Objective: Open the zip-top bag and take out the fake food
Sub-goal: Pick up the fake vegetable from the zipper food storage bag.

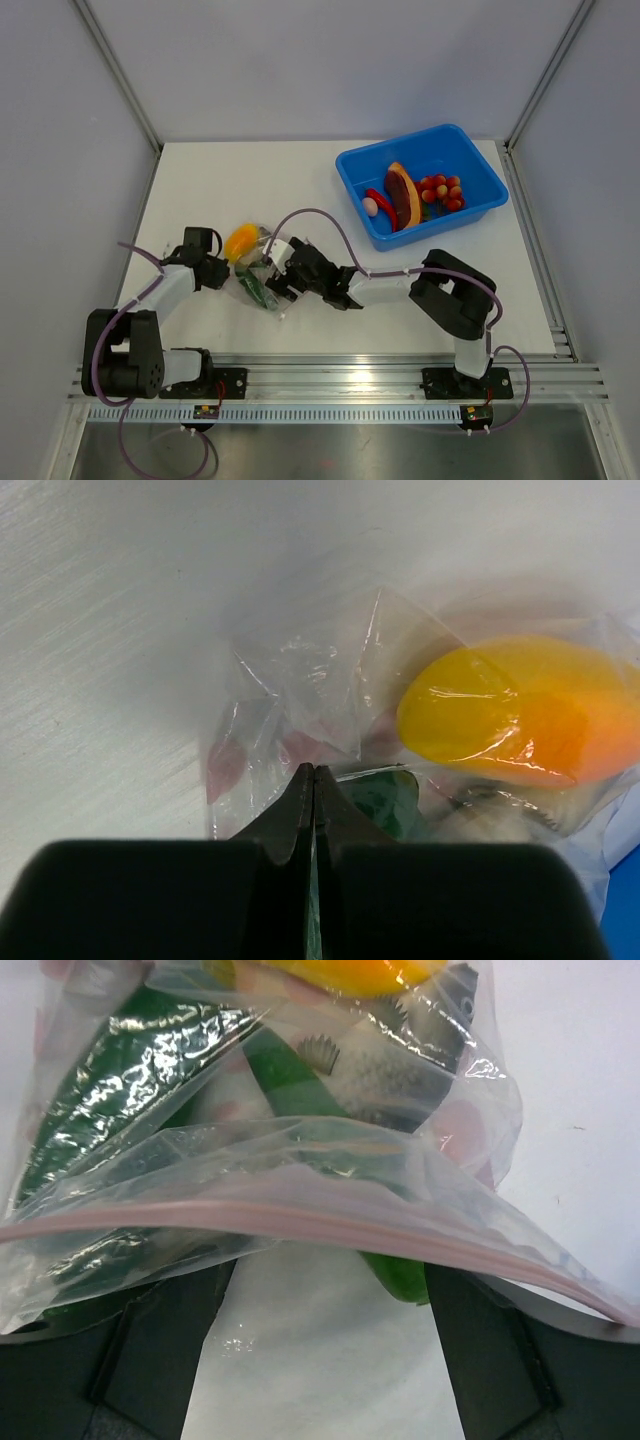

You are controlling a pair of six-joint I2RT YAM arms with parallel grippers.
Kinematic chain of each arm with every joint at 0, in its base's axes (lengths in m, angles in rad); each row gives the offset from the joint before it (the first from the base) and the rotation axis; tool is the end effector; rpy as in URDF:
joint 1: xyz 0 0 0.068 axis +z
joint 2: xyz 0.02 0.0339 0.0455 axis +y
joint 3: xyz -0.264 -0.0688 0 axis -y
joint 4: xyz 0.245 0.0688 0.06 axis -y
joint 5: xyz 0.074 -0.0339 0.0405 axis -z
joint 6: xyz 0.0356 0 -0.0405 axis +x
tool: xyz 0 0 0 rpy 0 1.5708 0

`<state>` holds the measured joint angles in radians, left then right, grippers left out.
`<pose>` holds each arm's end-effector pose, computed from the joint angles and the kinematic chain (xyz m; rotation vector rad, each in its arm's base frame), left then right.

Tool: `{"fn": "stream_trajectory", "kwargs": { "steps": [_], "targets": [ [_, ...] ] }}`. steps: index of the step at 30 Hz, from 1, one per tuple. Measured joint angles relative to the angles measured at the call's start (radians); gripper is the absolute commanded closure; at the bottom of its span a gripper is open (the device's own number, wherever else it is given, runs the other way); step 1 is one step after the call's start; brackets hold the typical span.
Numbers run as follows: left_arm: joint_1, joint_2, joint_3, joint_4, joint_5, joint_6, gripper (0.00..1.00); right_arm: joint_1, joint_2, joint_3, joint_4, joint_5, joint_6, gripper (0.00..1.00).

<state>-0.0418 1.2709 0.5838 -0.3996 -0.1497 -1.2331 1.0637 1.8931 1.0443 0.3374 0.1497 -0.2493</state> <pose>0.2203 -0.0039 0.1600 -1.5309 2.1711 -0.2302 0.2017 0.3522 0.1662 -1.2040 1.7131 0.3410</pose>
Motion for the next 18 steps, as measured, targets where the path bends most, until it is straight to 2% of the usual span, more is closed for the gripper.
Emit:
{"fn": "stream_trajectory", "kwargs": {
  "steps": [10,18],
  "targets": [
    [0.0,-0.019,-0.001,0.042,0.002,0.025,1.0,-0.03,0.087,0.027,0.033,-0.002,-0.115,0.06],
    [0.0,-0.021,-0.002,0.065,0.005,0.033,1.0,-0.077,0.121,0.1,-0.028,-0.077,-0.114,0.13]
  ]
}}
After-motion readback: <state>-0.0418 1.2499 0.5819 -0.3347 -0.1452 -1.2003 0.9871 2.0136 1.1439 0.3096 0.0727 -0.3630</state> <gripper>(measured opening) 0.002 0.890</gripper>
